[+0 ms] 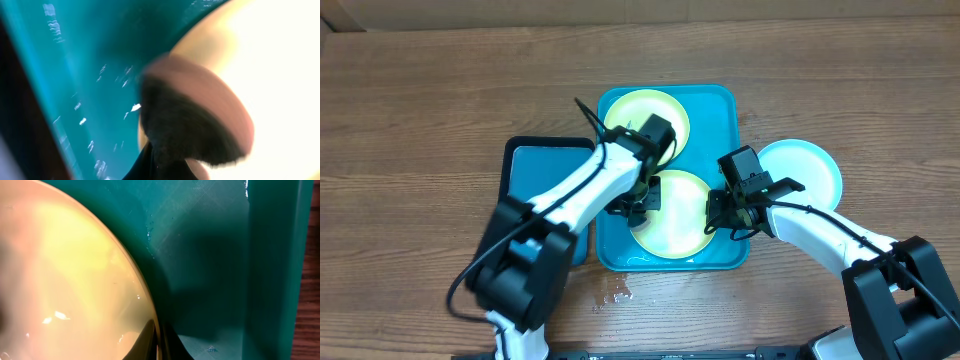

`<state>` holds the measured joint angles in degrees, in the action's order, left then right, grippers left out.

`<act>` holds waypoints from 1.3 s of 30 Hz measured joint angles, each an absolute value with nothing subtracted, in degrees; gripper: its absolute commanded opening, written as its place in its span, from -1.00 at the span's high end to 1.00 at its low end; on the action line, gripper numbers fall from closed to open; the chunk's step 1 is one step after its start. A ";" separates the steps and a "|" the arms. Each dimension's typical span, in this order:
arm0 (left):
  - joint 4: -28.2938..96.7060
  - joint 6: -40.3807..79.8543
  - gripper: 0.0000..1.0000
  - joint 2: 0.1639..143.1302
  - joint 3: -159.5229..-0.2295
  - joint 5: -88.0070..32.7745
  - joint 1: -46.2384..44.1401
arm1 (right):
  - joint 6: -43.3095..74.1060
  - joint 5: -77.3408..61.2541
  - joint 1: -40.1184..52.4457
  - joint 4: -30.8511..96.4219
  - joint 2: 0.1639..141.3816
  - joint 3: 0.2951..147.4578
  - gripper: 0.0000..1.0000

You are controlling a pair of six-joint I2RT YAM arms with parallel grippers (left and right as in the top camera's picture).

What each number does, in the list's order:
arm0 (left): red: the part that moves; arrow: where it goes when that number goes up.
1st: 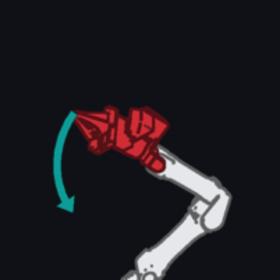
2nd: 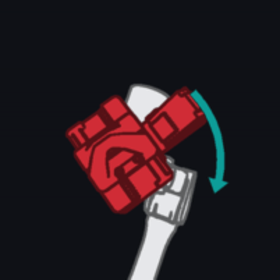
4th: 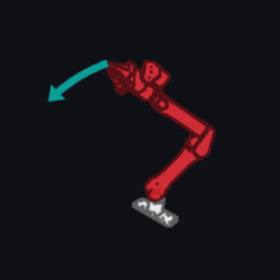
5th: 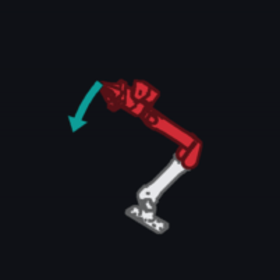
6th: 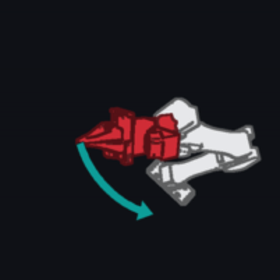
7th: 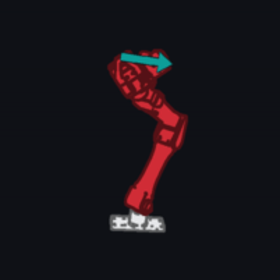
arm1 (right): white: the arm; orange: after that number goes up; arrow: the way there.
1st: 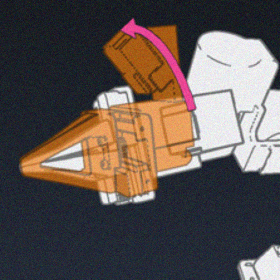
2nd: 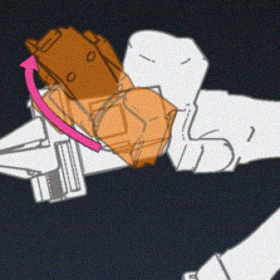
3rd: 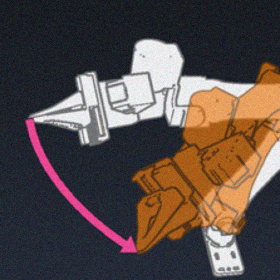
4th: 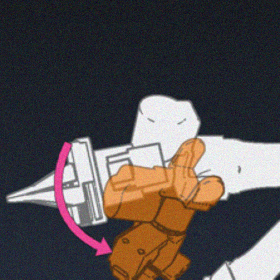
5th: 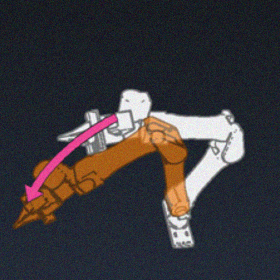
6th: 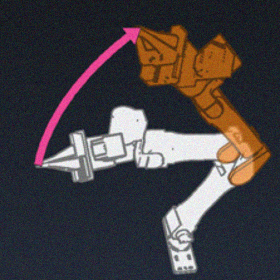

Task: Clean dirty plates on tray and stack at the side
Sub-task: 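Scrub the lower yellow plate with the sponge in the left gripper, then put the sponge back in the sink tray with the left gripper, then lift the yellow plate with the right gripper and tilt it over the sink tray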

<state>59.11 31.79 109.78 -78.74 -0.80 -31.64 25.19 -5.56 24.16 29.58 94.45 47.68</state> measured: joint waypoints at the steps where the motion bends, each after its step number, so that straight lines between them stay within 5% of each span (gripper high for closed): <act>1: 59.72 31.42 0.92 107.94 -78.91 -1.13 -31.22 | 25.19 -5.56 24.16 29.63 94.45 47.68 0.92; 11: 71.85 29.52 0.92 87.74 -81.56 11.55 -20.75 | 25.21 -5.52 24.14 29.63 94.45 47.68 0.92; 20: 58.70 29.30 0.75 91.79 -62.92 12.43 -11.42 | 25.21 -5.50 24.14 30.33 94.45 47.81 0.92; 28: 62.30 28.27 -0.16 91.11 -64.34 4.73 -8.47 | 25.23 -2.70 24.12 42.39 94.30 52.47 0.92; 31: 65.98 28.05 -0.98 88.58 -69.08 3.22 -7.68 | 24.88 -0.93 24.88 45.19 92.99 55.46 0.92; 39: 78.19 26.74 -1.00 76.88 -90.13 2.11 -4.95 | 16.64 4.60 35.53 45.54 89.27 69.65 0.92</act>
